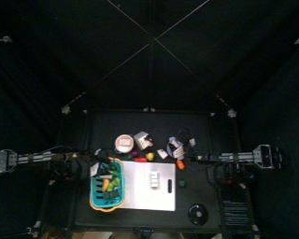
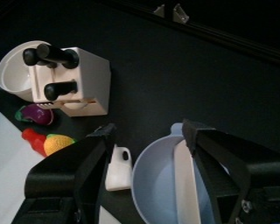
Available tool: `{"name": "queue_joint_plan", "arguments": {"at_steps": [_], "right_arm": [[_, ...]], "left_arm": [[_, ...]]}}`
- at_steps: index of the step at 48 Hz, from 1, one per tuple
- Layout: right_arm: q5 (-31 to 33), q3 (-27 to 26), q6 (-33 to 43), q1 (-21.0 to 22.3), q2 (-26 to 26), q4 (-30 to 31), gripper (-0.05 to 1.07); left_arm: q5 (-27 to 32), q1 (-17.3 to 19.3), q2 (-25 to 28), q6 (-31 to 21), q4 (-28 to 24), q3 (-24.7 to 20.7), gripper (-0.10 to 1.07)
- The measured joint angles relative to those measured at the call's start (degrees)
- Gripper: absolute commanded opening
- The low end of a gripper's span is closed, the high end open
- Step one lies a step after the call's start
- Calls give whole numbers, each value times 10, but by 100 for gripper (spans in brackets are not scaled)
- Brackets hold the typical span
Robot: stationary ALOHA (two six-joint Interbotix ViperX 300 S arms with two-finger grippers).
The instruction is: Grab egg sushi
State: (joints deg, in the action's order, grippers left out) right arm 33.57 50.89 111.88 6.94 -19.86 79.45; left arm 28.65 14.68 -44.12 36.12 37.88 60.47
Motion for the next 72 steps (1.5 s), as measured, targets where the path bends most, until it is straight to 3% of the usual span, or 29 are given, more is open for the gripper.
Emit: {"name": "queue_joint_plan", "arguments": {"at_steps": [13,24,36,54,63,72], "right_arm": [[0,1,-2,4,1,0,94],[1,1,-1,4,1,3,94],[1,2,-2,4,0,4,94],[0,2,-2,5,0,4,94],[-1,2,-2,5,0,4,94],[0,2,-2,4,0,4,94]], "left_arm": [[-105,43,30,2,-87,-45,88],[-142,98,112,0,-101,-83,88],[-110,124,187,2,-127,-117,88],[-54,141,316,1,-229,-165,89],[-31,142,359,1,-289,-178,91],[-16,143,386,0,-299,-186,97]]}}
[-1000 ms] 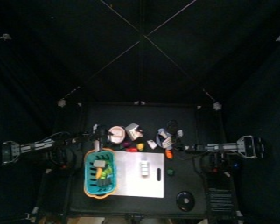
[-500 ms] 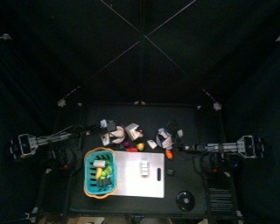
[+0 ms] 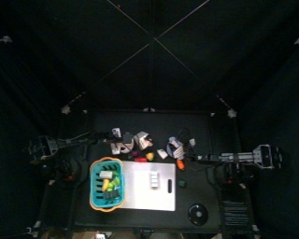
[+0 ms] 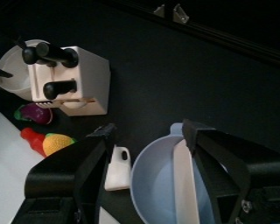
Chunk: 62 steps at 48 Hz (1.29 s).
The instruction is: Grab egg sushi
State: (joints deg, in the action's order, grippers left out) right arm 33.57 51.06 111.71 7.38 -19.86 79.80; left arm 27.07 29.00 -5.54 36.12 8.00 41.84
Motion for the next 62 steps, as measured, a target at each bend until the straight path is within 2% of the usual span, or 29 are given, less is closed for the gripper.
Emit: {"name": "queue_joint_plan", "arguments": {"at_steps": [33,62], "right_arm": [[0,1,0,1,0,0,94],[-1,1,0,0,0,-2,94]], "left_arm": [[0,11,69,0,-48,-33,98],[15,11,98,-1,-49,-39,96]]}}
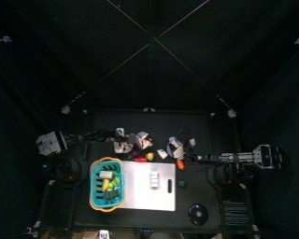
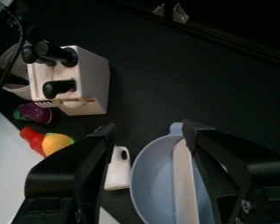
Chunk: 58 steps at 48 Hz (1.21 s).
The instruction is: Grab egg sushi
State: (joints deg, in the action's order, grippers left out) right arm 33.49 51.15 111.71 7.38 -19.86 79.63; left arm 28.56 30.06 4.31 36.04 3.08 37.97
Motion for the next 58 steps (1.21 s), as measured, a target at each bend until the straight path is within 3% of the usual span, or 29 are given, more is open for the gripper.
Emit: {"name": "queue_joint_plan", "arguments": {"at_steps": [11,26,44,58], "right_arm": [[0,0,0,1,1,0,94],[0,0,0,1,0,0,94],[0,0,0,0,0,0,94],[0,0,0,0,0,-1,94]], "left_arm": [[0,-1,3,2,0,1,93],[0,-2,1,2,1,1,65],[0,-9,-30,2,0,-13,64],[8,-37,-68,2,0,-22,64]]}}
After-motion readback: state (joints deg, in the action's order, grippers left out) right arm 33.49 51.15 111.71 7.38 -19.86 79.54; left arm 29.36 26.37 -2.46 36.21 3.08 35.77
